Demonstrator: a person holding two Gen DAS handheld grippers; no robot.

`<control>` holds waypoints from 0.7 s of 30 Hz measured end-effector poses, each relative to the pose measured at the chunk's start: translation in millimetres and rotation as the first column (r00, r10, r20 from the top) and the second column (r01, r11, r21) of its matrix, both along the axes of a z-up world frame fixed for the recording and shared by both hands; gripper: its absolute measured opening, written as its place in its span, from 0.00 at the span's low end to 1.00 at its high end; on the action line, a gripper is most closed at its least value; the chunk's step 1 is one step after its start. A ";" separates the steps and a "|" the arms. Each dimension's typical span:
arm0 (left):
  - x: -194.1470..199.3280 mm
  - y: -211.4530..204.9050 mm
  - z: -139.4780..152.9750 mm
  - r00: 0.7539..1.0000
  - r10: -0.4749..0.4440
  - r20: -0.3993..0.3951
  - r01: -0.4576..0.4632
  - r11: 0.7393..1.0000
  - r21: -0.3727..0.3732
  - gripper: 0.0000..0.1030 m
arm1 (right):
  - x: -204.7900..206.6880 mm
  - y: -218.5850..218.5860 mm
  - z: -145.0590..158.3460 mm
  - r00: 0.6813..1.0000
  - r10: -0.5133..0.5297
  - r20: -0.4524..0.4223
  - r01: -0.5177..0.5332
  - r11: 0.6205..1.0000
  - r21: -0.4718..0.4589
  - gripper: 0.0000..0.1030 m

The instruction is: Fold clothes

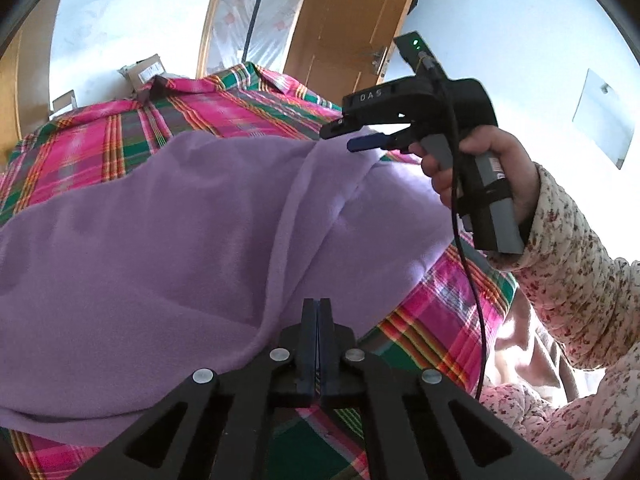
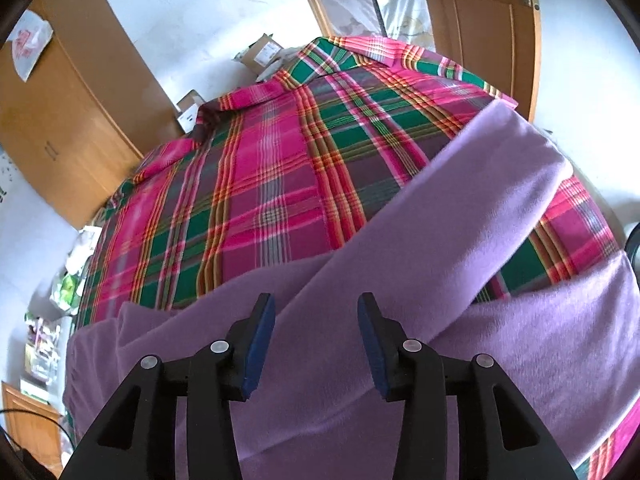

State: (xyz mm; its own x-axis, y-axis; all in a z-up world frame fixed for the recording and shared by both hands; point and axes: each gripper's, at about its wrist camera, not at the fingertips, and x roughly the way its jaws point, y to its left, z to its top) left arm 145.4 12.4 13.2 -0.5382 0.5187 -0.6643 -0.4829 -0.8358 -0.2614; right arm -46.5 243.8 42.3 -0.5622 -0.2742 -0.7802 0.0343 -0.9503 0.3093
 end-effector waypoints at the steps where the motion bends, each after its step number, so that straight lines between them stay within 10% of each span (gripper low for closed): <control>1: -0.1 -2.1 3.0 1.000 0.019 -0.004 -0.019 1.000 0.003 0.01 | -3.0 -1.4 -0.4 1.000 0.005 0.008 -0.005 1.000 0.001 0.43; 13: -8.2 -14.2 8.9 0.990 0.138 0.022 -0.138 0.990 0.002 0.18 | -28.8 -12.4 -19.3 0.991 -0.018 0.134 0.015 1.000 0.025 0.42; 21: -12.4 -6.9 -5.0 0.991 0.108 0.085 -0.108 0.994 -0.005 0.18 | -26.1 -13.0 -20.1 0.995 0.003 0.099 -0.017 0.989 0.146 0.03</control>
